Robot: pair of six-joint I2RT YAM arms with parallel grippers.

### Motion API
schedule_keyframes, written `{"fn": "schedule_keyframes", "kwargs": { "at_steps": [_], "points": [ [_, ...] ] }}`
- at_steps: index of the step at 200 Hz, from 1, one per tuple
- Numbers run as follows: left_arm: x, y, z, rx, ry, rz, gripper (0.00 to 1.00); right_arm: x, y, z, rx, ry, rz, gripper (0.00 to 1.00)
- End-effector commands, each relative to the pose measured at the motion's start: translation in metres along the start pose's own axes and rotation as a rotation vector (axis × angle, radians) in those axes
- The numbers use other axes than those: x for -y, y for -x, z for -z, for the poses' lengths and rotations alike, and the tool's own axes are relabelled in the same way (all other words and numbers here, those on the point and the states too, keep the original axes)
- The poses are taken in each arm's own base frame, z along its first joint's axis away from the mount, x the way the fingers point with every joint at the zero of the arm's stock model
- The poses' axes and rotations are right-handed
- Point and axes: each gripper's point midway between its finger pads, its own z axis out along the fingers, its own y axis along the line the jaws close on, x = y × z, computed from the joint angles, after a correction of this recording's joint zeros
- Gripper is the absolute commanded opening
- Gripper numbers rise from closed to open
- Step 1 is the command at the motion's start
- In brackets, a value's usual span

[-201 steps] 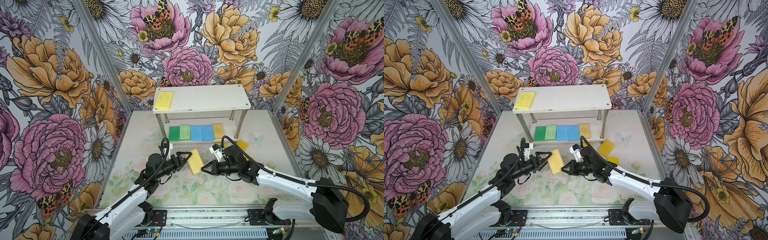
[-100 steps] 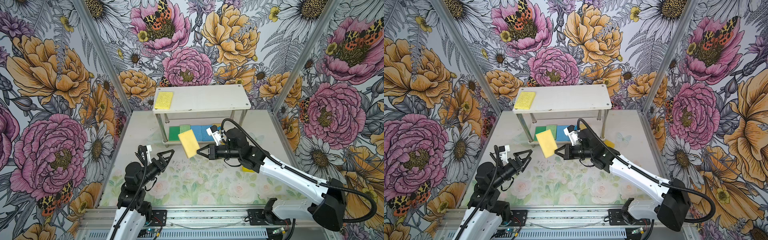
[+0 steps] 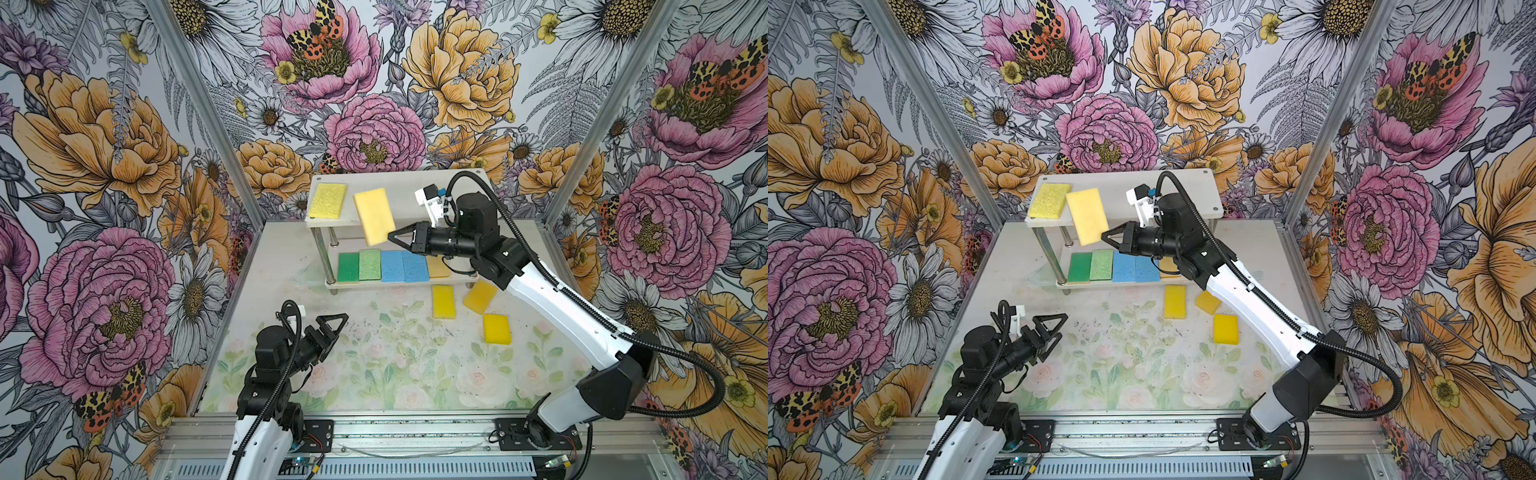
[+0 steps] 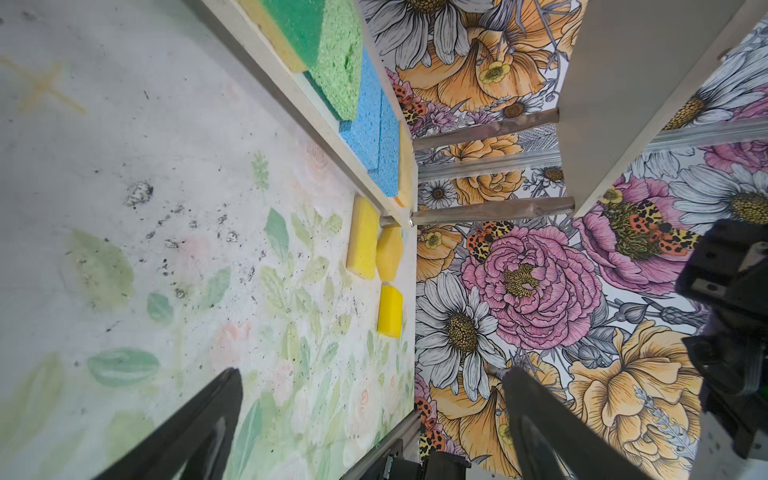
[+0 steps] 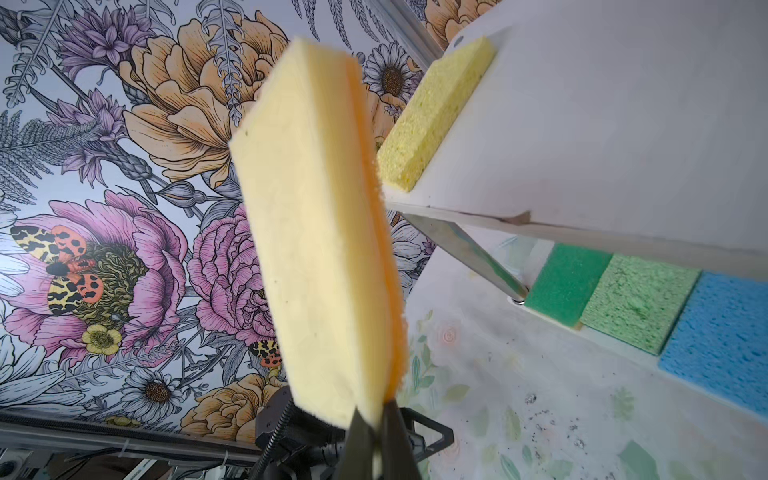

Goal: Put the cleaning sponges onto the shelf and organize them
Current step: 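Carry the beige sponge up to the upper shelf tier while the left arm withdraws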

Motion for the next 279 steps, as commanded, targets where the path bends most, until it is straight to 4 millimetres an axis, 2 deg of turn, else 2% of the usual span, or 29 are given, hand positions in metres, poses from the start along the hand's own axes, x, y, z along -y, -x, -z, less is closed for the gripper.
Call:
{"fn": "schedule_keyframes", "kwargs": {
  "at_steps": [1,60,91,117,166,215,279],
  "points": [
    [0.009,-0.002,0.002,-0.023,-0.025,-0.038,0.99,0.008,0.017,-0.012,0.005,-0.018,-0.024,0.02],
    [0.012,-0.007,0.001,-0.046,-0.043,-0.041,0.99,0.021,0.046,-0.05,0.031,-0.018,-0.072,0.03],
    [0.013,-0.009,0.0,-0.056,-0.049,-0.042,0.99,0.031,0.056,-0.058,0.056,-0.04,-0.085,0.04],
    [0.014,-0.011,0.0,-0.066,-0.054,-0.044,0.99,0.037,0.06,-0.058,0.077,-0.065,-0.086,0.09],
    [0.014,-0.012,-0.001,-0.074,-0.054,-0.043,0.99,0.04,0.062,-0.059,0.088,-0.076,-0.091,0.31],
    [0.014,-0.011,-0.001,-0.072,-0.054,-0.043,0.99,0.033,0.062,-0.05,0.099,-0.076,-0.081,0.36],
    [0.013,-0.011,-0.001,-0.07,-0.049,-0.038,0.99,0.038,0.038,-0.029,0.079,-0.144,-0.108,0.46]
  ]
}}
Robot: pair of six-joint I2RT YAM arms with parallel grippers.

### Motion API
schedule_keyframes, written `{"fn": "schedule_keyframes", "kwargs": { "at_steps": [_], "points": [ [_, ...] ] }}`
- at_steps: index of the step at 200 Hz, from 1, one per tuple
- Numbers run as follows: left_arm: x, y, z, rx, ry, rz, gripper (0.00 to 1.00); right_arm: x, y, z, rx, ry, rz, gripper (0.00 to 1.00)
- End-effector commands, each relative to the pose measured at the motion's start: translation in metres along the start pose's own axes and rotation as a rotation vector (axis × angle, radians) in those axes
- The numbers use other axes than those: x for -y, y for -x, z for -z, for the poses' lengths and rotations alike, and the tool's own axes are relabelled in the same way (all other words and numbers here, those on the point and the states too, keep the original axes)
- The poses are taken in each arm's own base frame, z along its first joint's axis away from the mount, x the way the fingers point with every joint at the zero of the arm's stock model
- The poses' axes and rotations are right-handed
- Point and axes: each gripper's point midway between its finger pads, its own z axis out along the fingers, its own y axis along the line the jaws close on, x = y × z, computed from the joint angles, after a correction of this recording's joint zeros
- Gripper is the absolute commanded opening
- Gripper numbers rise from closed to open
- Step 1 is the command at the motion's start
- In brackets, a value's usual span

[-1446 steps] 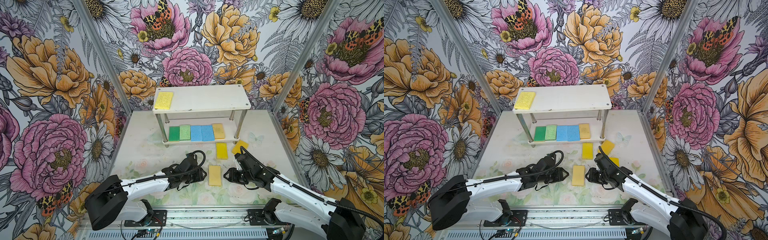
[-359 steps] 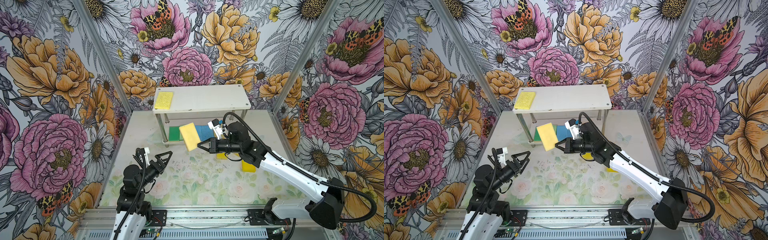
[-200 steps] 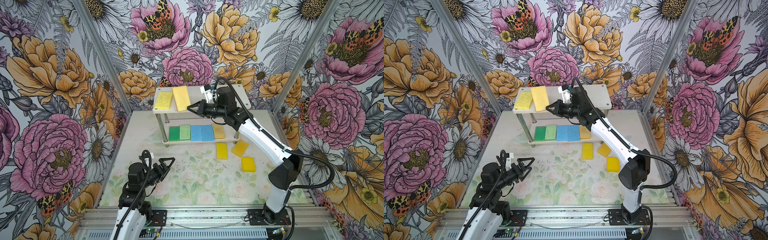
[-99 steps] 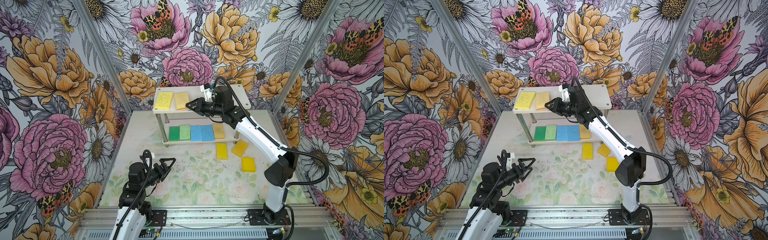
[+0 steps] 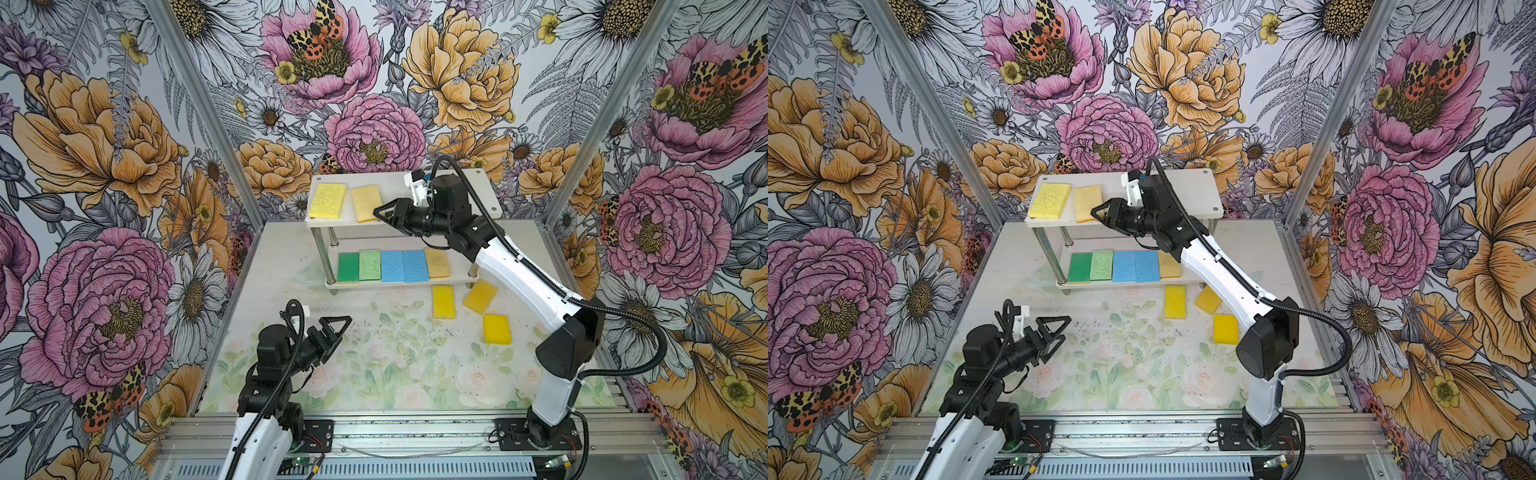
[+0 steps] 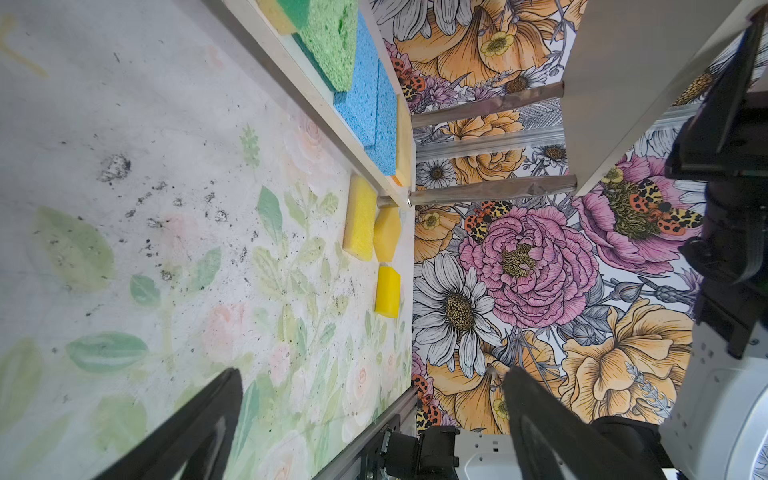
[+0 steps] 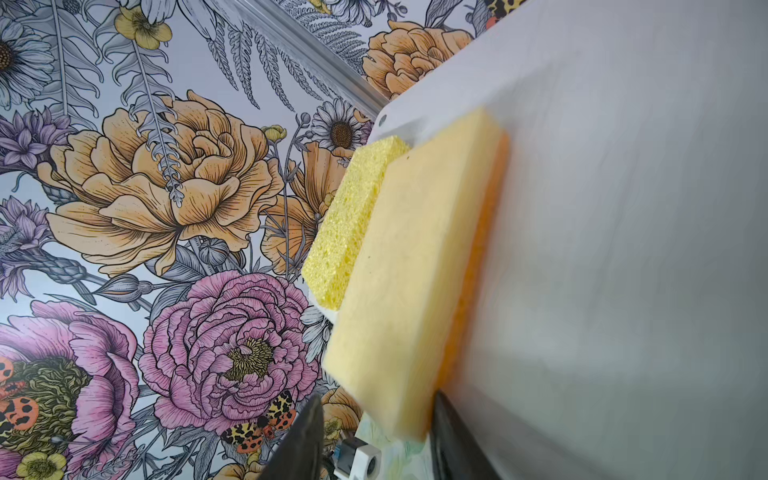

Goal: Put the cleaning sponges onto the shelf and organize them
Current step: 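Carry the beige sponge up to the upper shelf tier while the left arm withdraws, then lower the beige sponge beside the yellow sponge on the upper tier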

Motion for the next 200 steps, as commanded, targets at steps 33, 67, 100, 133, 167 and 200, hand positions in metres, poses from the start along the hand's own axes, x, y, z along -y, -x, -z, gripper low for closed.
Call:
{"fn": "schedule_keyframes", "kwargs": {
  "at_steps": [33,67,100,133,167,200],
  "points": [
    [0.01,-0.001,0.001,-0.012,-0.031,-0.036,0.99,-0.009,-0.01,0.034,0.019,-0.048,0.019,0.49],
    [0.01,-0.001,0.001,-0.011,-0.03,-0.035,0.99,-0.018,-0.007,0.043,0.034,-0.044,0.05,0.48],
    [0.011,-0.002,0.001,-0.013,-0.033,-0.036,0.99,-0.025,0.0,0.038,0.045,-0.036,0.073,0.38],
    [0.011,-0.002,0.001,-0.014,-0.035,-0.037,0.99,-0.022,0.009,0.029,0.044,-0.035,0.08,0.34],
    [0.012,-0.002,0.001,-0.015,-0.038,-0.037,0.99,-0.016,0.016,0.019,0.048,-0.042,0.083,0.34],
    [0.011,-0.003,0.001,-0.017,-0.036,-0.036,0.99,-0.019,0.024,0.01,0.054,-0.027,0.089,0.34]
  ]
}}
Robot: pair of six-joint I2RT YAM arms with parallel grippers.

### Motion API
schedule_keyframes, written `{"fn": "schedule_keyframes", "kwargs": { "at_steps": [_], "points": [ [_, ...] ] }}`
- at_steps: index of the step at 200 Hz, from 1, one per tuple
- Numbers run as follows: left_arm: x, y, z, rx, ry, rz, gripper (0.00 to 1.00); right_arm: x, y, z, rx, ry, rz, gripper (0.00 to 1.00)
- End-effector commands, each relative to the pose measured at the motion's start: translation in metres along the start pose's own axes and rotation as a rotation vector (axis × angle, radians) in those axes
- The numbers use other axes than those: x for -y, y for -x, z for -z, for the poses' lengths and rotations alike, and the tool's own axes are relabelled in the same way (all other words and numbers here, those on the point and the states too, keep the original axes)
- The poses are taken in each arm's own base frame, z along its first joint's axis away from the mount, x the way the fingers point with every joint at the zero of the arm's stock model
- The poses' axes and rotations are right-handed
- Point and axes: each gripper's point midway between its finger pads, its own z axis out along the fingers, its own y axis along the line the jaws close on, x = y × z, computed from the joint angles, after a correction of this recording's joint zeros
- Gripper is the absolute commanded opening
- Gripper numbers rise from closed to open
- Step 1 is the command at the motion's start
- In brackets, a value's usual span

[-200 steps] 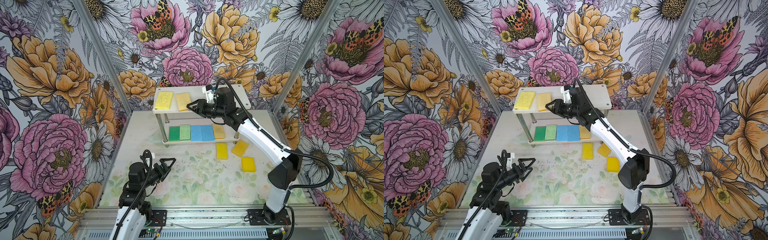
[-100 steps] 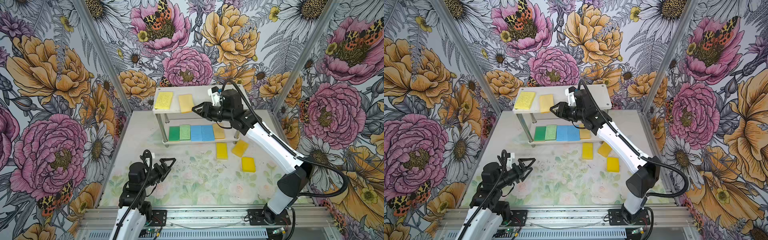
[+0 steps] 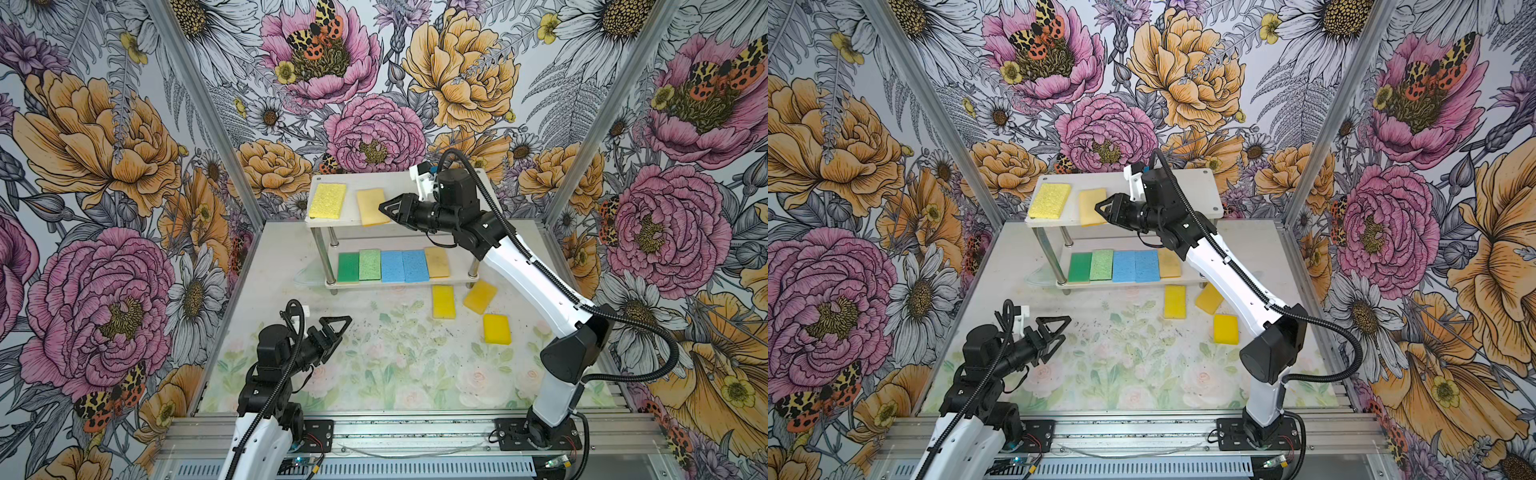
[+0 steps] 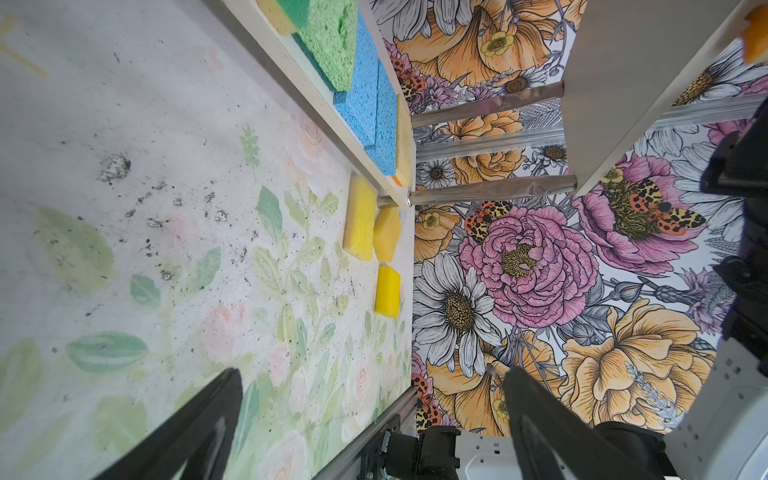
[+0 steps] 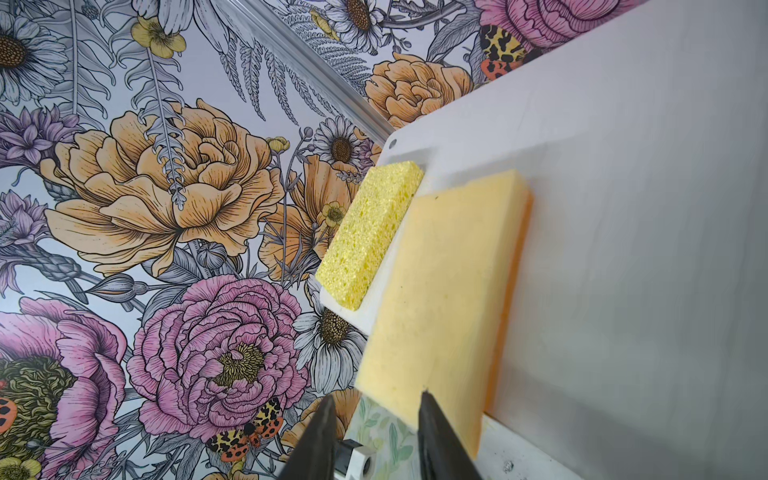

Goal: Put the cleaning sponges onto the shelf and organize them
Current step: 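Lower the beige sponge beside the yellow sponge on the upper tier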

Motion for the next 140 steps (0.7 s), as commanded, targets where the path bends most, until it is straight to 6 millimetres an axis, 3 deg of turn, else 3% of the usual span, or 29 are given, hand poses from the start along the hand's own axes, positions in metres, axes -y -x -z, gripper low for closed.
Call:
{"fn": "schedule_keyframes", "kwargs": {
  "at_steps": [1,140],
  "points": [
    [0.011,-0.002,0.001,-0.016,-0.036,-0.037,0.99,-0.004,0.011,-0.003,0.016,0.01,0.022,0.34],
    [0.012,-0.004,0.001,-0.02,-0.041,-0.041,0.99,-0.017,0.03,-0.052,0.011,0.105,-0.011,0.35]
  ]
}}
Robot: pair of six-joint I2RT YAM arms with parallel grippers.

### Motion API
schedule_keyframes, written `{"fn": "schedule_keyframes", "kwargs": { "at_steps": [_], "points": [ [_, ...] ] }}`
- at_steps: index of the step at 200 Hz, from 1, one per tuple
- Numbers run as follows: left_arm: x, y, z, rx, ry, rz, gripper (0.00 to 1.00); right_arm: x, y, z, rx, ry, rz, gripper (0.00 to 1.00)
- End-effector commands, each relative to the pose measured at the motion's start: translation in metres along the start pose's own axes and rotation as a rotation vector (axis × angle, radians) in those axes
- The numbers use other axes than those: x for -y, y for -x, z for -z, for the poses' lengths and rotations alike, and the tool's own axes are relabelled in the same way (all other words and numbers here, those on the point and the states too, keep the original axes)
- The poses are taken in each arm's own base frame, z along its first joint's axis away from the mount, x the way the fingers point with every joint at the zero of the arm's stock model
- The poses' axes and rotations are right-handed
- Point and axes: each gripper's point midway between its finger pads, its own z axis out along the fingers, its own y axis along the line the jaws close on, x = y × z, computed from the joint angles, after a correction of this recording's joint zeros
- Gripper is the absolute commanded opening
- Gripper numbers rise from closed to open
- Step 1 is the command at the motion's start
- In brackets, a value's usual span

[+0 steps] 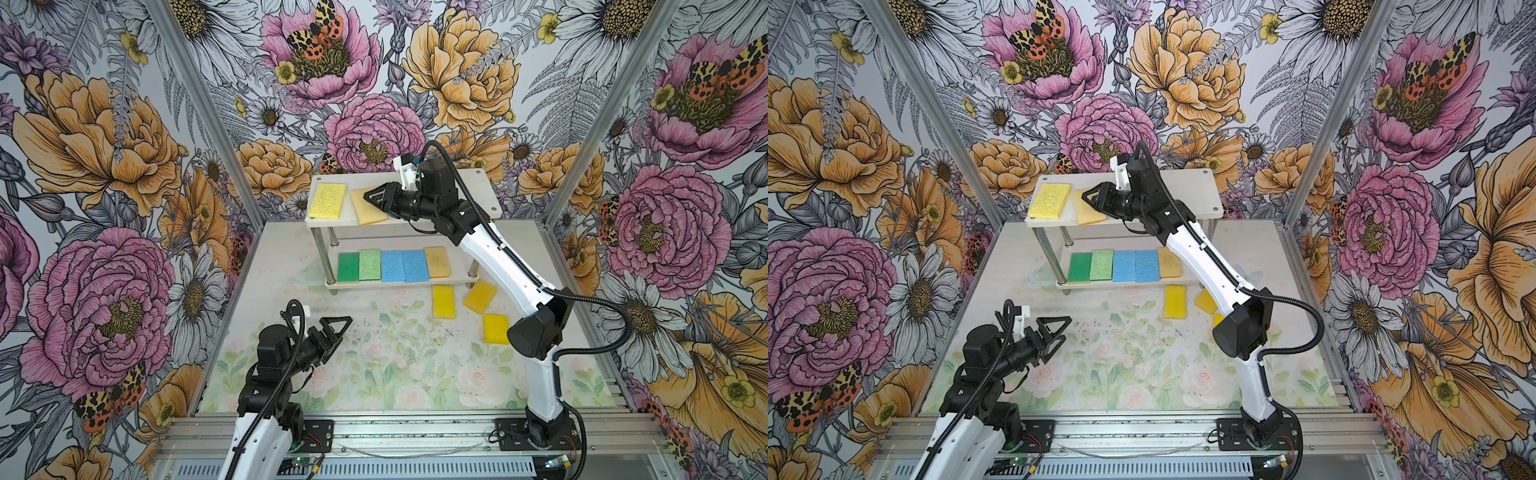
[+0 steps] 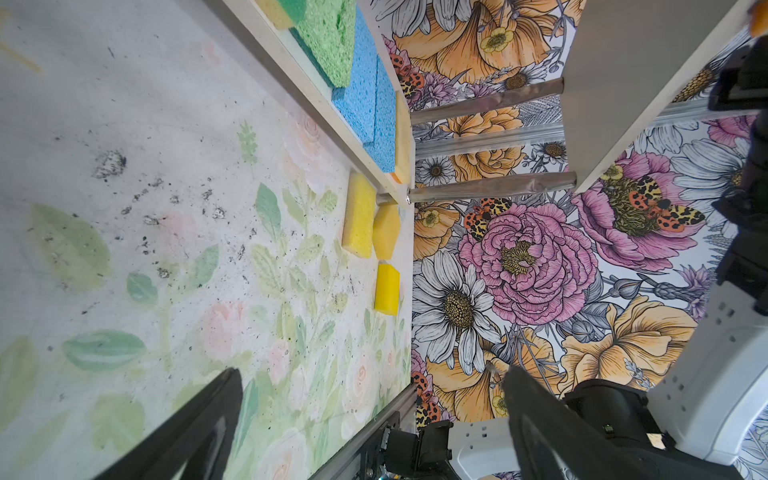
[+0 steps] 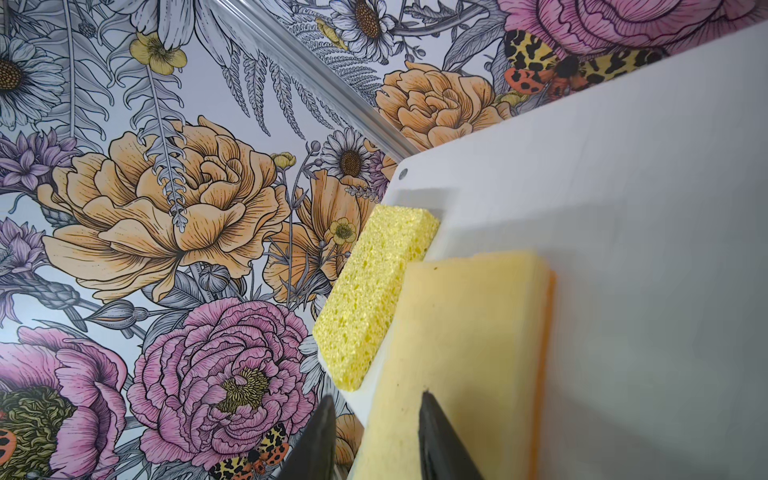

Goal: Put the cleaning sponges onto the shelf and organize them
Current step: 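Lower the beige sponge beside the yellow sponge on the upper tier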

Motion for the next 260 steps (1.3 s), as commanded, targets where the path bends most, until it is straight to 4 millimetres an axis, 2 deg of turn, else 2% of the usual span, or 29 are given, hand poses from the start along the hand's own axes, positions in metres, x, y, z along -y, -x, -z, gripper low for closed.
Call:
{"fn": "schedule_keyframes", "kwargs": {
  "at_steps": [1,30,52,69,93,113,140,176,205,260],
  "points": [
    [0.012,-0.002,0.002,-0.013,-0.039,-0.04,0.99,-0.015,0.007,-0.001,0.009,0.048,0.007,0.35],
    [0.013,-0.002,0.002,-0.015,-0.04,-0.042,0.99,-0.032,0.024,0.023,0.063,0.05,0.059,0.35],
    [0.012,-0.002,0.001,-0.014,-0.039,-0.042,0.99,-0.034,0.029,0.044,0.093,0.015,0.088,0.36],
    [0.012,-0.002,0.001,-0.015,-0.038,-0.04,0.99,-0.026,0.025,0.055,0.089,-0.024,0.097,0.37],
    [0.013,-0.003,0.001,-0.018,-0.04,-0.04,0.99,-0.005,0.014,0.063,0.061,-0.089,0.088,0.38],
    [0.013,-0.004,0.002,-0.02,-0.041,-0.04,0.99,0.011,0.003,0.064,0.022,-0.121,0.079,0.43],
    [0.017,-0.002,0.003,-0.017,-0.04,-0.047,0.99,0.02,-0.007,0.065,-0.018,-0.151,0.09,0.49],
    [0.04,0.005,0.008,-0.004,-0.067,-0.102,0.99,0.029,-0.017,0.056,-0.066,-0.149,0.073,0.52],
    [0.055,0.01,0.011,-0.004,-0.063,-0.149,0.99,0.026,-0.021,0.052,-0.081,-0.134,0.076,0.52],
    [0.058,0.01,0.013,-0.005,-0.056,-0.161,0.99,0.015,-0.031,0.038,-0.125,-0.083,0.082,0.52]
  ]
}}
